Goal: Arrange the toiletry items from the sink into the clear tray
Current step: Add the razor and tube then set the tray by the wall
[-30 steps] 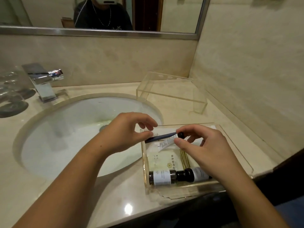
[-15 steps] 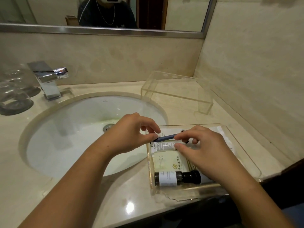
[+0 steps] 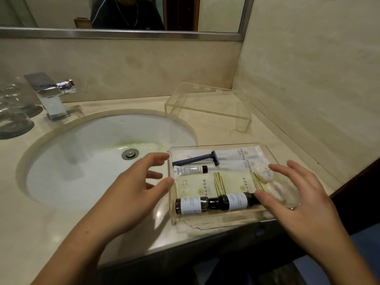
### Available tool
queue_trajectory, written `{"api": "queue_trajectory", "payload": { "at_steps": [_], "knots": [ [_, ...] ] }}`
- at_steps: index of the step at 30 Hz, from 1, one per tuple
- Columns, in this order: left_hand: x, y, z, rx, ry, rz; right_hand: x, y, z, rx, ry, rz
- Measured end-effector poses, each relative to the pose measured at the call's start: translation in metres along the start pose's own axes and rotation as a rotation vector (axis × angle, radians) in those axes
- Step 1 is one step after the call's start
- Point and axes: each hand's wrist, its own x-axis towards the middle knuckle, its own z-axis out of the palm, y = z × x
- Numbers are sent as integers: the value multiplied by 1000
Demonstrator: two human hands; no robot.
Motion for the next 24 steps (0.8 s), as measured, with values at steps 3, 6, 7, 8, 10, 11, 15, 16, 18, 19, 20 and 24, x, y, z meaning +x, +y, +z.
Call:
{"api": "queue_trajectory", "payload": {
  "at_steps": [3,6,7,8,10,11,15,16,18,19,20,24],
  "knots": [
    [-22,4,11,-141,5,-50,-8,8,1,56,-45,40],
    [-36,12,19,-219,-3,-61,-11,11,4,94,-72,42],
    [-38,14,22,-233,8,-62,-11,12,4,105,-75,37],
    [-40,16,24,-240,14,-64,-11,12,4,116,-77,33],
    [-41,18,27,-228,6,-64,-10,14,2,132,-82,23],
    [-41,18,27,-220,-2,-64,-9,14,2,136,-81,15],
    [-37,17,27,-180,-23,-62,-10,15,4,131,-86,-21],
    [-35,16,26,-164,-20,-58,-10,14,6,134,-87,-27],
    [-30,15,23,-114,-12,-40,-11,12,10,143,-79,-37],
    [-26,14,21,-80,-8,-29,-10,10,13,147,-74,-43],
    [-23,14,19,-47,-7,-21,-9,7,15,152,-69,-47],
    [-3,10,6,25,5,10,2,-8,27,186,-14,-52]
  ]
}}
